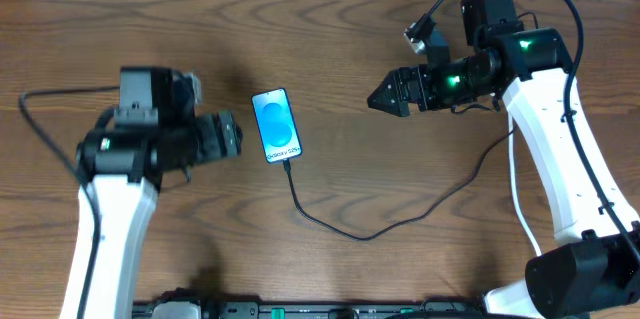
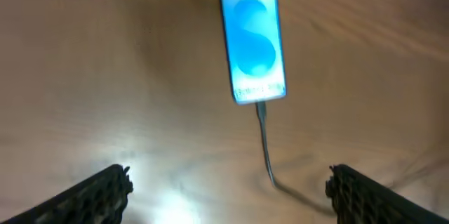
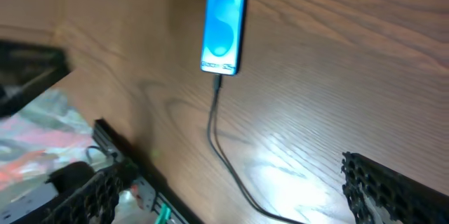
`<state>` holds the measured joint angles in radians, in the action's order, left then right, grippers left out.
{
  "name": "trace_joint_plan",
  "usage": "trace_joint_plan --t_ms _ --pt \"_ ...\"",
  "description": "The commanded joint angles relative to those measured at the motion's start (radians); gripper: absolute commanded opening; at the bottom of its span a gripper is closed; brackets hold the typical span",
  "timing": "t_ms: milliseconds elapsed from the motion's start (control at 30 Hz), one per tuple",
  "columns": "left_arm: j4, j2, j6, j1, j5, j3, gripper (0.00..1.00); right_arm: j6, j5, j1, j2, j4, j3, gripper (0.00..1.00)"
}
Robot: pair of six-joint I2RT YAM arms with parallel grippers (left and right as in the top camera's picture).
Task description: Plug charger to phone and switch on socket
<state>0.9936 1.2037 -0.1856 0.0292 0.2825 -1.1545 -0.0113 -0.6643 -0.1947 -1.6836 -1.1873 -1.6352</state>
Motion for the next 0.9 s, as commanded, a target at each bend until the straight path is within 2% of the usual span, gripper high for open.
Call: trace_joint_plan --t_ms 0,133,333,867 --pt "0.082 -0.109 -0.004 0.045 -0.003 -0.004 0.93 0.027 0.061 -0.003 0.014 0.01 -0.005 0.99" --pt "0.166 -0.219 -0.018 0.076 -0.003 -0.004 0.93 0.089 0.06 -0.003 0.014 0.018 -0.005 0.99" --pt "0.236 -0.311 -0.018 0.075 -0.003 -0.004 0.93 0.093 0.06 -0.01 0.014 -0.004 -0.005 0.99" --pt "0.252 -0.323 -0.018 0.075 -0.004 -0.003 0.93 0.092 0.077 -0.032 0.014 -0.01 -0.005 0.99"
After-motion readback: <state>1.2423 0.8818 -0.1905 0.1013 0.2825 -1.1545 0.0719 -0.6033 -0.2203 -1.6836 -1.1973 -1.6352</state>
